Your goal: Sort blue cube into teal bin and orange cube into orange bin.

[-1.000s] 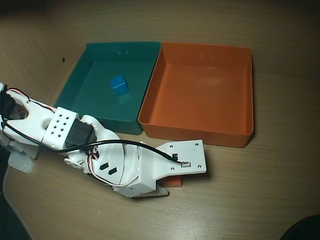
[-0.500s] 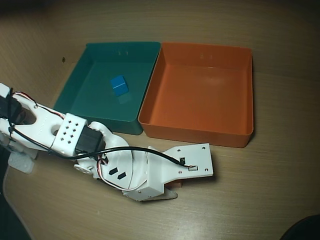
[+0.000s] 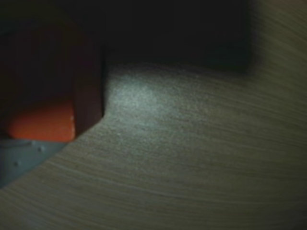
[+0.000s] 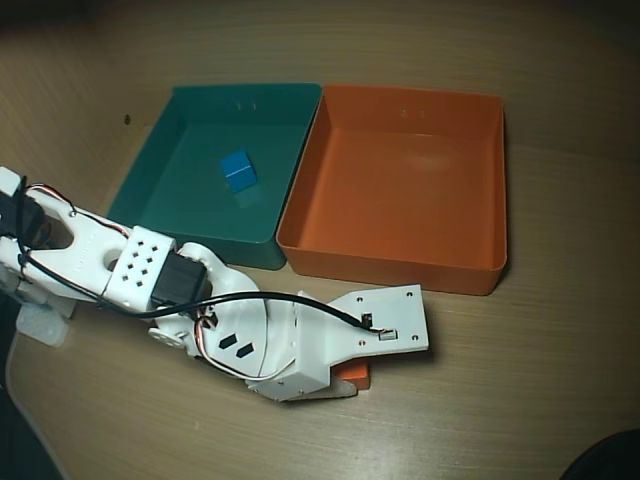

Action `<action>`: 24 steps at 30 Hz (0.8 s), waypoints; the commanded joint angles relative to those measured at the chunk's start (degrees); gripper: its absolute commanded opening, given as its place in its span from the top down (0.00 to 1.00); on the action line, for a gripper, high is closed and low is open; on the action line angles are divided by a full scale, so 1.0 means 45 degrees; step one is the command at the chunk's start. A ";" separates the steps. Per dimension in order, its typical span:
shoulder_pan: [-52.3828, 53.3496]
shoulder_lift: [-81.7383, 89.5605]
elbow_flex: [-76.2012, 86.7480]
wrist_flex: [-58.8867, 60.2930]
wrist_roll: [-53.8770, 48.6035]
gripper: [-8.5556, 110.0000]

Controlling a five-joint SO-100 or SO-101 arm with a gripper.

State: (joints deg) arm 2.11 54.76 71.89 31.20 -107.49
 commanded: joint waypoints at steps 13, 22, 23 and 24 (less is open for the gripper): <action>-0.0156 0.2012 -0.0664 -0.0254 0.0059 0.98; -0.0352 0.6113 -0.0605 -0.0234 0.0039 0.98; -0.0449 0.6348 -0.0605 -0.0234 0.0039 0.98; -0.0566 0.6543 -0.0605 -0.0234 0.0039 0.98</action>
State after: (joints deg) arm 0.97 75.15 71.98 30.94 -107.49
